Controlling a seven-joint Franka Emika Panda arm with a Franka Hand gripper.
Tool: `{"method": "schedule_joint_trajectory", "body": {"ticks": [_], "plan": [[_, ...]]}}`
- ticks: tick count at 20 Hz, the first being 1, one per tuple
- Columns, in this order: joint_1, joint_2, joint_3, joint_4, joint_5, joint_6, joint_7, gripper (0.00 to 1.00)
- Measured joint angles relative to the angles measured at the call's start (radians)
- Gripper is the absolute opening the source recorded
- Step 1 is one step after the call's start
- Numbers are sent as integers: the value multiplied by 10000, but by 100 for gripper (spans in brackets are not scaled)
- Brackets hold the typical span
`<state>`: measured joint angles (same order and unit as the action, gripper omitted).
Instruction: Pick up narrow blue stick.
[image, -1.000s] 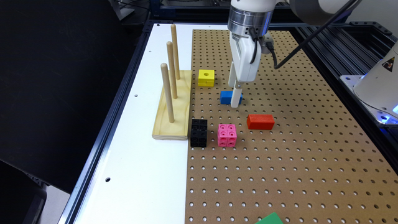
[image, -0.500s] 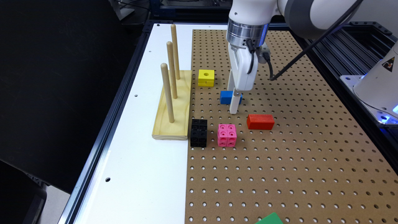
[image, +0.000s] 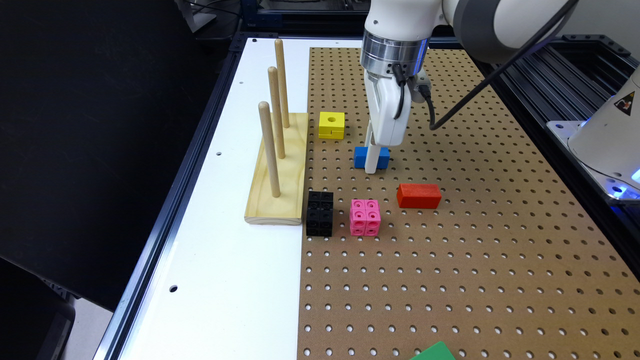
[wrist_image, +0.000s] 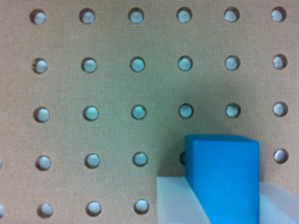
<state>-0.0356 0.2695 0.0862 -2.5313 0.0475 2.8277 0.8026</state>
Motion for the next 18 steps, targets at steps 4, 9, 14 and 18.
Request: {"method": "schedule_joint_trajectory", "body": {"ticks": [4,9,14,18], "plan": [[0,-6,0,-1,-2,-16,-9,0],[0,-216,0,-6,-3,-172,-10,0],[0,-570,0,-39,-3,-527,-10,0],[1,-687,1,-43,-3,-609,-10,0]]}}
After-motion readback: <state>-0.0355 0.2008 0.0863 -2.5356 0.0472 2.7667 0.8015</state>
